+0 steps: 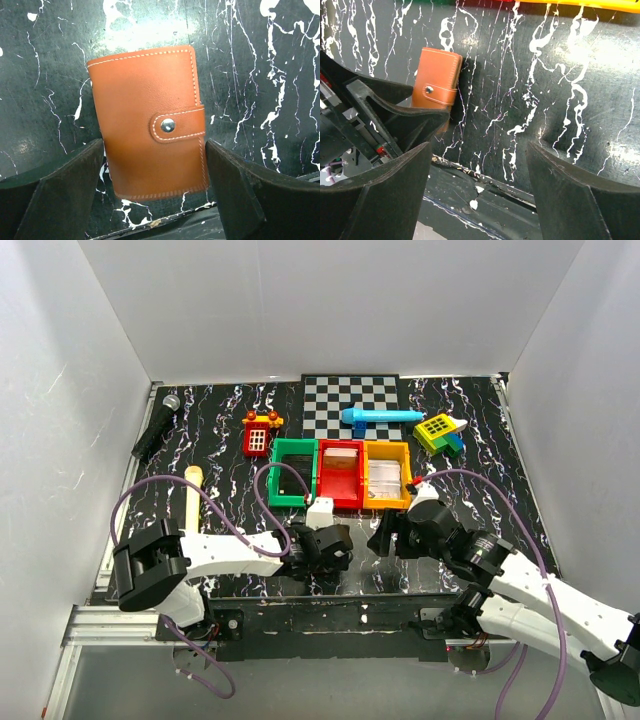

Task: Take the credit cards out of the card holder
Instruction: Place the card holder at the center of the board, then open the card holder at the center of the board.

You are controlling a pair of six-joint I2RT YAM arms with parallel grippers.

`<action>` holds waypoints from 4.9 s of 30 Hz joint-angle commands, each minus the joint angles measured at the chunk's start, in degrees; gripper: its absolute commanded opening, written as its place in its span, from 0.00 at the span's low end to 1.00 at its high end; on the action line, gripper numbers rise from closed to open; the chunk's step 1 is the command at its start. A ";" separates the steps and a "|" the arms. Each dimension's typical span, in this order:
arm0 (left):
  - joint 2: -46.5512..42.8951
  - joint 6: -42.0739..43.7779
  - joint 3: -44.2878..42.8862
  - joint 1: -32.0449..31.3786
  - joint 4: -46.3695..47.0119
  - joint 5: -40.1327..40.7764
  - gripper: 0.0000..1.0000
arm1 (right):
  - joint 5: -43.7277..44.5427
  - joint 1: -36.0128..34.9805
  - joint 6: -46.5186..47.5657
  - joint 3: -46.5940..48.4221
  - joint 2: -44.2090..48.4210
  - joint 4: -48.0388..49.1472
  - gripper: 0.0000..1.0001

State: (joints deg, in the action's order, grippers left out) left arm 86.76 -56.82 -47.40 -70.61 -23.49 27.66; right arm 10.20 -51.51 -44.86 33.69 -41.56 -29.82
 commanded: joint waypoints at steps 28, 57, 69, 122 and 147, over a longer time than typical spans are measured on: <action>-39.82 -1.90 27.96 7.93 17.13 -16.57 0.83 | -6.67 -6.94 0.29 -1.97 -13.27 21.82 0.84; -21.29 2.50 27.01 19.37 28.32 -30.12 0.36 | -18.02 -0.88 -10.86 -9.34 -29.36 37.82 0.58; -19.53 2.24 26.39 19.37 29.90 -30.82 0.37 | -21.88 2.11 -12.53 -12.16 -32.62 43.62 0.52; -25.67 -1.72 34.47 19.81 34.91 -29.86 0.80 | -24.70 2.11 -6.12 -12.95 -21.38 39.50 0.01; -28.93 -1.28 40.54 20.16 58.71 -33.01 0.93 | -25.83 2.11 1.36 2.60 -11.53 13.91 0.01</action>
State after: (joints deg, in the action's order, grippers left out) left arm 56.45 -59.33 -6.90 -50.74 27.44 -2.85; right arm -13.45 -49.47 -44.56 32.45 -54.70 -16.32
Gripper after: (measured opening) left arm 0.906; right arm 0.074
